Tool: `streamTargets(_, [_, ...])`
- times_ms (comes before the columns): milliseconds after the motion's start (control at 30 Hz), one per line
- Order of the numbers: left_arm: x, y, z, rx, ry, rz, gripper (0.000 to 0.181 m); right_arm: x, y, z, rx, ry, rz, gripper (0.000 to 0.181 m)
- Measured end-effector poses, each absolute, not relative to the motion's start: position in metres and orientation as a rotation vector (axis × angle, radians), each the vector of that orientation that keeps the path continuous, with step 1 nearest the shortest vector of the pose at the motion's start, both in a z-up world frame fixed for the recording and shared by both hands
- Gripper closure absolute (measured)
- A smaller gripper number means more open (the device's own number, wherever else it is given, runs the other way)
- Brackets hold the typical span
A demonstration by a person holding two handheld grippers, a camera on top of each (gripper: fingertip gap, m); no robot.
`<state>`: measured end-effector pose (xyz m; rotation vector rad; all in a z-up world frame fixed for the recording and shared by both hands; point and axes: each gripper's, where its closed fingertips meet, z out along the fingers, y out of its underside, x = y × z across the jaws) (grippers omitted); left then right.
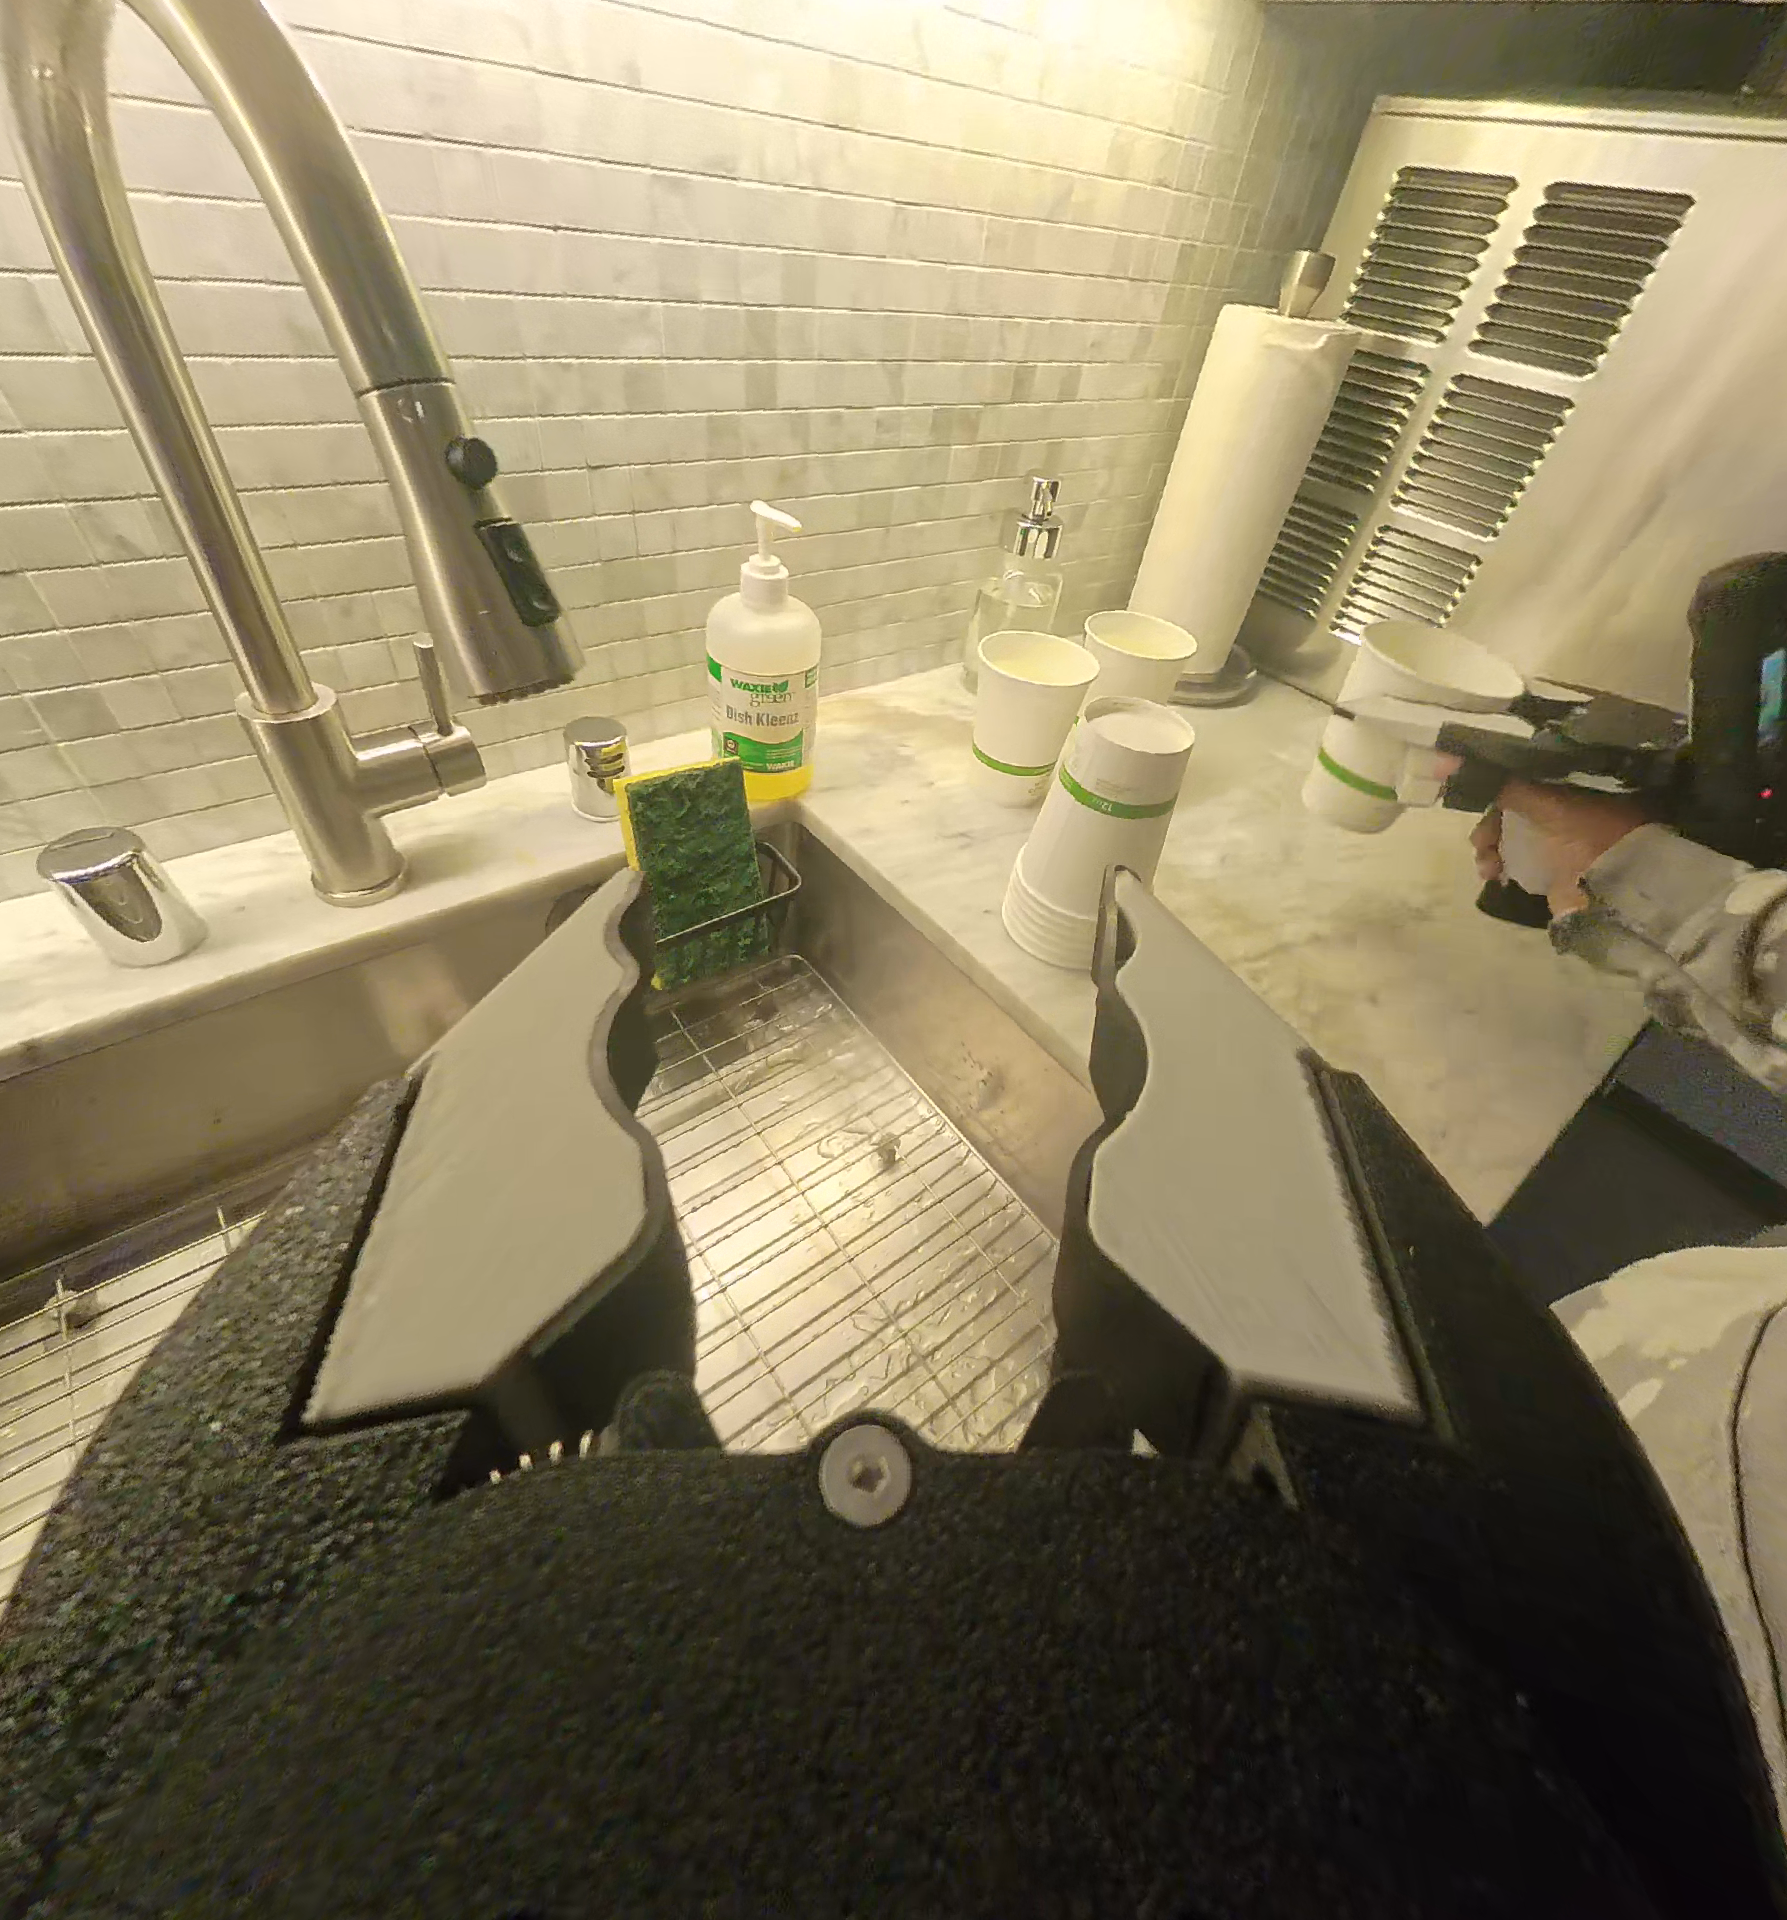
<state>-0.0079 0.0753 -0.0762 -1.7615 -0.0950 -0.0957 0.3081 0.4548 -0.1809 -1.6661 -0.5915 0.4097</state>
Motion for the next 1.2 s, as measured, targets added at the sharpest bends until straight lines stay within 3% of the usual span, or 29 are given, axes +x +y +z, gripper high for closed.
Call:
streamTargets(567, [0.03,0.121,-0.074,-1.814,-0.205,0.055,0.093,0.295,0.63,-0.219,-1.672,-0.649,0.46,0.094])
streamTargets(1200, [0.028,0.121,-0.072,-1.812,-0.268,0.167,0.096,0.275,0.674,-0.255,-1.742,-0.686,0.478,0.091])
